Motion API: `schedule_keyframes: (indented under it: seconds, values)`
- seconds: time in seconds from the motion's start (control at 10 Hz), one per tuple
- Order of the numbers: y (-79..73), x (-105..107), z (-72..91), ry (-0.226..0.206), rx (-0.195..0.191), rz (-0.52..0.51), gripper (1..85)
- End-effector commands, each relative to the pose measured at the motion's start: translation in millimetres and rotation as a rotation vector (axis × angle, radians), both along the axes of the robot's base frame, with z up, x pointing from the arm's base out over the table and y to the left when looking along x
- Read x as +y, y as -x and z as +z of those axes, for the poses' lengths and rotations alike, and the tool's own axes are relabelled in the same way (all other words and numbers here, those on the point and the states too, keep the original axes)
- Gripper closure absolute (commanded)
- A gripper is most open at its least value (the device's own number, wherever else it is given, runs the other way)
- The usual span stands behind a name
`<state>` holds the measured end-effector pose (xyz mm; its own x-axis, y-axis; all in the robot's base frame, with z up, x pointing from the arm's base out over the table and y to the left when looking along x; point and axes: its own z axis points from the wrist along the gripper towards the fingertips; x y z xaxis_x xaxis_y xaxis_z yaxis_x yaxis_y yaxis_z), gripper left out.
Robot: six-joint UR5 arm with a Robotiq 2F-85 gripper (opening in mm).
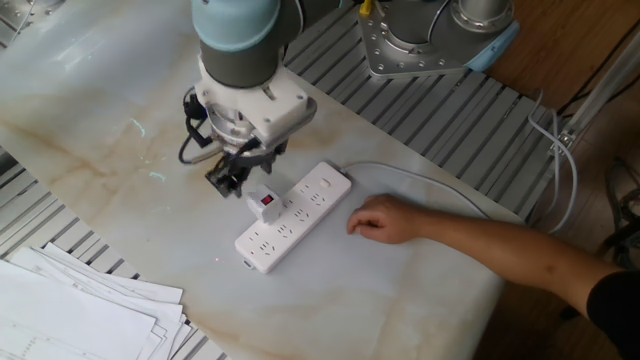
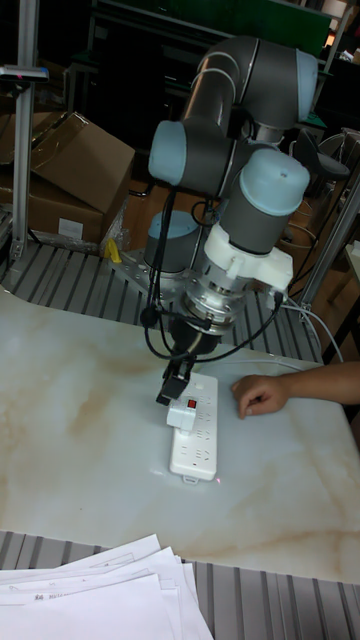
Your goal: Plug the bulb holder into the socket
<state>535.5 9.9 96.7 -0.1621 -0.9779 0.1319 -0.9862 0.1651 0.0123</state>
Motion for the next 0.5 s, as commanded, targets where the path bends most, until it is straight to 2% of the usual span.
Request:
schedule_keyframes:
  seconds: [0.0, 0.2, 0.3, 0.4]
  values:
    - [11.5, -7.0, 16.1, 0.009, -0.002, -0.152, 46.3]
    - [11.6, -4.9, 21.7, 0.015, -0.025, -0.286, 66.7]
    - [13.8, -3.0, 23.5, 0.011, -0.035, -0.369, 83.0]
    - [18.8, -2.3, 26.4, 0.015, -0.04, -0.451, 84.3]
